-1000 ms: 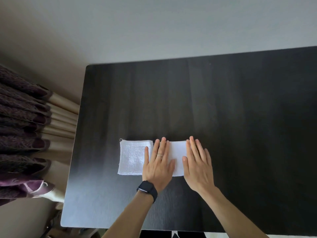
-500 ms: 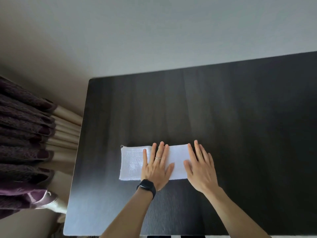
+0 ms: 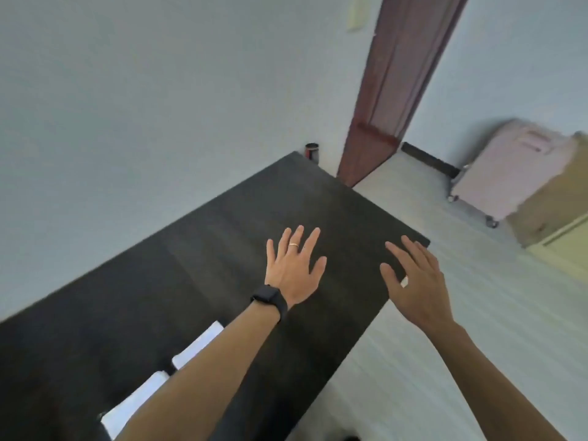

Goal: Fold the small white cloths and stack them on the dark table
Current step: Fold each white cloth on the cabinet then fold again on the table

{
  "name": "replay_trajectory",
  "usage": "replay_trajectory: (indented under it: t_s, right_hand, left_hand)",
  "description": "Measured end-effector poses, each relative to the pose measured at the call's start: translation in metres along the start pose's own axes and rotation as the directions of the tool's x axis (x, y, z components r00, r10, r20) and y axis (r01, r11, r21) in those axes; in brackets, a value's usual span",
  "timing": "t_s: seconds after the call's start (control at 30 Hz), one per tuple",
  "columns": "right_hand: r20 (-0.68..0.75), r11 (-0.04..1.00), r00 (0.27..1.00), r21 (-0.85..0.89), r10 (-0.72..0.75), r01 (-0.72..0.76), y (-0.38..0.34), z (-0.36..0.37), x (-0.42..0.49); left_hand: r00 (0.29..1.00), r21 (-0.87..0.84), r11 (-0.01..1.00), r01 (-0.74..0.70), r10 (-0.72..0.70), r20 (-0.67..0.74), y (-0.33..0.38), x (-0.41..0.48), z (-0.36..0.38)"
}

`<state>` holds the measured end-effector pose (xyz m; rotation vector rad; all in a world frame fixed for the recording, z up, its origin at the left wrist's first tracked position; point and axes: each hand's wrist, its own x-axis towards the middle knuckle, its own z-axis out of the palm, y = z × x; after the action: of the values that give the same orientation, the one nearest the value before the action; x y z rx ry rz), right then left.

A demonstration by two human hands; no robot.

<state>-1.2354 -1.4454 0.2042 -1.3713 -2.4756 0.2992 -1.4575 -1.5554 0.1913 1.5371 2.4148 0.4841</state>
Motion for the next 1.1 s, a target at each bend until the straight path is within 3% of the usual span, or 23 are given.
replay_trajectory:
  t_s: [0.07, 0.13, 0.23, 0.33, 0.43, 0.6, 0.8, 1.1]
  right_hand:
    - [-0.138, 0.993, 0.984, -0.026, 0.113, -0.117, 0.036, -0.055, -0.008]
    - [-0.311, 0.992, 0.943, -0.010, 0.116, -0.126, 0.069, -0.101, -0.019]
    - [-0.510, 0.976, 0.834, 0.057, 0.209, -0.209, 0.130, -0.166, -0.048]
    - [-0.601, 0.951, 0.748, 0.071, 0.281, -0.300, 0.187, -0.220, -0.076]
    - [-0.639, 0.925, 0.693, 0.082, 0.335, -0.372, 0.246, -0.264, -0.100]
    - [-0.682, 0.902, 0.634, 0.091, 0.365, -0.422, 0.341, -0.333, -0.120]
    - [-0.677, 0.877, 0.635, 0.033, 0.372, -0.479, 0.451, -0.403, -0.117]
    - [-0.726, 0.826, 0.569, -0.003, 0.386, -0.564, 0.617, -0.474, -0.065]
  left_hand:
    - [0.984, 0.031, 0.984, -0.173, 0.174, -0.038, 0.067, 0.031, -0.022]
    - [0.952, 0.042, 0.956, -0.291, 0.293, -0.084, 0.127, 0.048, -0.036]
    - [0.852, 0.079, 0.855, -0.513, 0.518, -0.078, 0.233, 0.057, -0.046]
    - [0.752, 0.084, 0.756, -0.649, 0.654, -0.079, 0.330, 0.058, -0.040]
    - [0.690, 0.064, 0.699, -0.713, 0.714, -0.116, 0.418, 0.057, -0.024]
    - [0.646, 0.059, 0.654, -0.755, 0.756, -0.107, 0.552, 0.065, 0.003]
    - [0.609, 0.035, 0.616, -0.787, 0.784, -0.116, 0.683, 0.086, 0.024]
    - [0.531, 0.024, 0.544, -0.838, 0.826, -0.189, 0.854, 0.179, 0.069]
